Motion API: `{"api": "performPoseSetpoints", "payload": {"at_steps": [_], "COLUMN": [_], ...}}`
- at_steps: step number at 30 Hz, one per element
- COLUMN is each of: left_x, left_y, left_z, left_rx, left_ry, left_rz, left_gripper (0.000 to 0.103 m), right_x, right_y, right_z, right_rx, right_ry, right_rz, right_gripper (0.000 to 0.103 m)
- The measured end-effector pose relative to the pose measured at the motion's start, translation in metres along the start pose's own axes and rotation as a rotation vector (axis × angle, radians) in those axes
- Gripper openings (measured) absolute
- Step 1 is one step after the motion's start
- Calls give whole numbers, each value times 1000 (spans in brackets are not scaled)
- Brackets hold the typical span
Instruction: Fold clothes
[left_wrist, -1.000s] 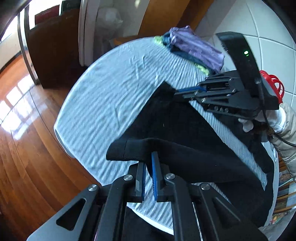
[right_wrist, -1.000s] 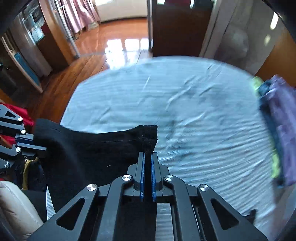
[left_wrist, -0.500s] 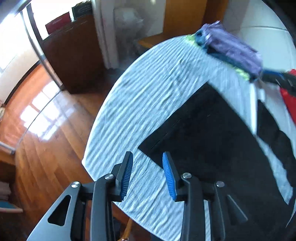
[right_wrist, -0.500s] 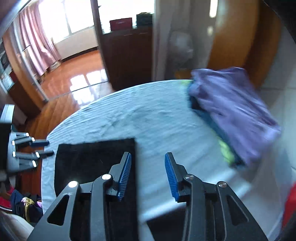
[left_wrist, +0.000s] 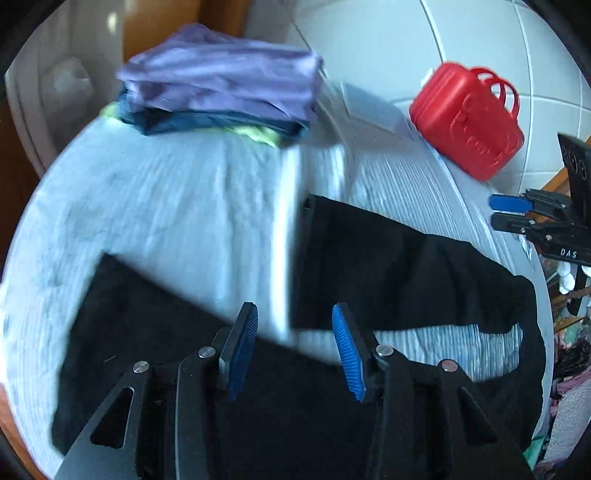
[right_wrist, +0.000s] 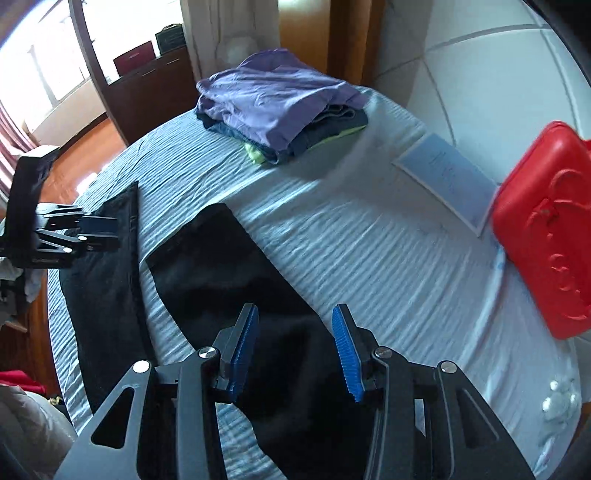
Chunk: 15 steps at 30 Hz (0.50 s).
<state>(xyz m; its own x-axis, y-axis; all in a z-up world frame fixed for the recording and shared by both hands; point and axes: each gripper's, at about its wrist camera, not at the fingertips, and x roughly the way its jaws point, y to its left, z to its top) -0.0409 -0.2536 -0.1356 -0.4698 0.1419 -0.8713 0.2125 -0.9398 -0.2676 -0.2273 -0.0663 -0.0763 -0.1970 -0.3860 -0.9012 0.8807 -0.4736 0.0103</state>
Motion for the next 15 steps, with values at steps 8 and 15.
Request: {"api": "performPoseSetpoints", "payload": {"at_steps": [8,15], "left_x": [48,54], "left_y": [-3,-25], "left_z": [9,7], "left_rx": [3,114], "left_ry": [88,115], "left_rz": [33,115], "left_gripper": [43,36], "right_x": [61,100], "right_y": [3,18], "right_z": [15,46], "right_rx": [-94,-166], "right_ry": [57,92], "right_rz": [129,191], "right_gripper": [42,42]}}
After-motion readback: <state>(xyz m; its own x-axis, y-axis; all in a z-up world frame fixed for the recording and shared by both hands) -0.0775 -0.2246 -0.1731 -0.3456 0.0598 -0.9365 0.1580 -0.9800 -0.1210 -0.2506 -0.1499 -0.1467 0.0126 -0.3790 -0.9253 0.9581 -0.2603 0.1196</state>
